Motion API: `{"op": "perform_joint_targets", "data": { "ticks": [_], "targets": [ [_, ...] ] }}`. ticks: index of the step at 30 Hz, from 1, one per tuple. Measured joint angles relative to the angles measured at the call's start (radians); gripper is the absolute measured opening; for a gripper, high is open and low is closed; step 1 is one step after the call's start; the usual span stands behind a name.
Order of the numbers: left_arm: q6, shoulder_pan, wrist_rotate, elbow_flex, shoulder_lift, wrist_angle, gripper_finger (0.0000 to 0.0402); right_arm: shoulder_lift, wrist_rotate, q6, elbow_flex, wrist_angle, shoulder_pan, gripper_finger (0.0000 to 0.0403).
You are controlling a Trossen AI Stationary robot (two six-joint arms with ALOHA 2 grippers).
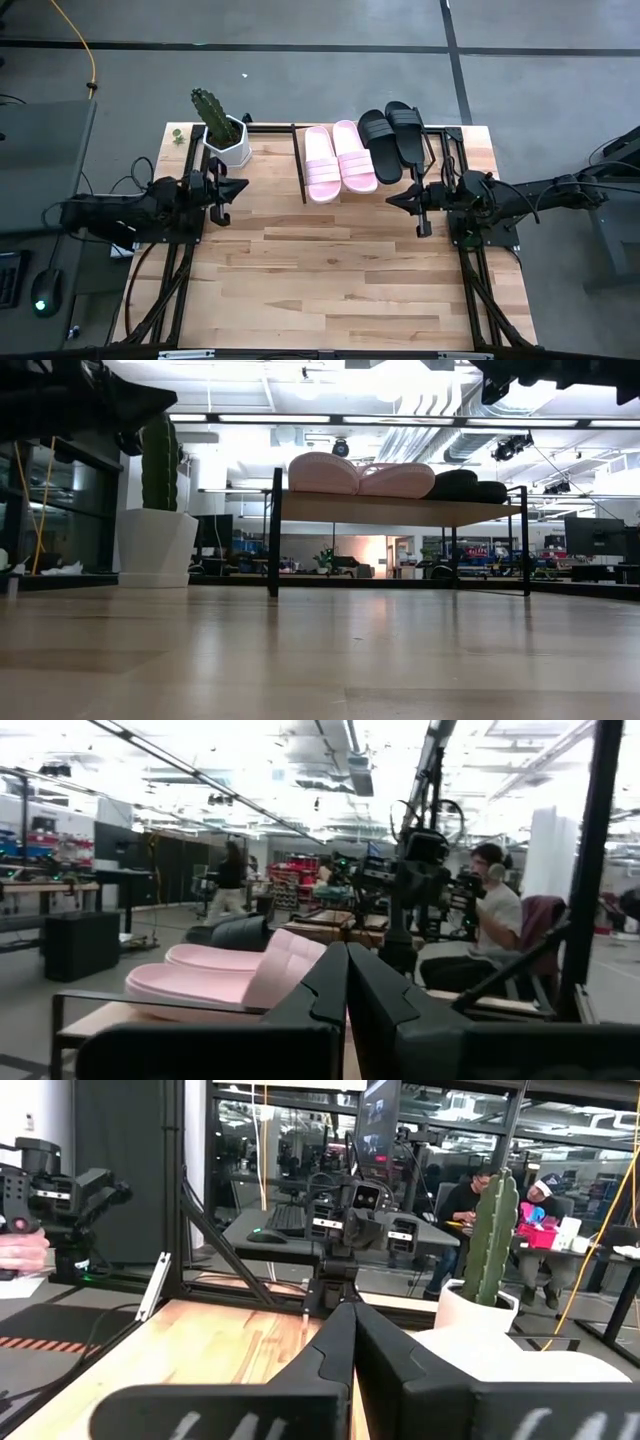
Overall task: Pick and place slides into the shelf
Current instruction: Return to Home Position
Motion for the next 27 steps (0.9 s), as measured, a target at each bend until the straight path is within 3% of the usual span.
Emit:
{"op": "perform_joint_targets", "data": {
  "ticks": [5,12,27],
  "targets": [
    [0.020,-0.075,-0.047,0.000,0.000,-0.018,0.0000,0.000,0.005,-0.027,-0.004,0.004,0.000,0.0000],
    [0.021,-0.097,-0.082,0.000,0.000,-0.063,0.0000,-0.042,0.008,-0.049,-0.124,0.185,0.000,0.0000],
    [0.013,-0.097,-0.078,0.000,0.000,-0.087,0.0000,-0.361,0.038,-0.020,-0.319,0.215,0.000,0.0000]
  ]
}}
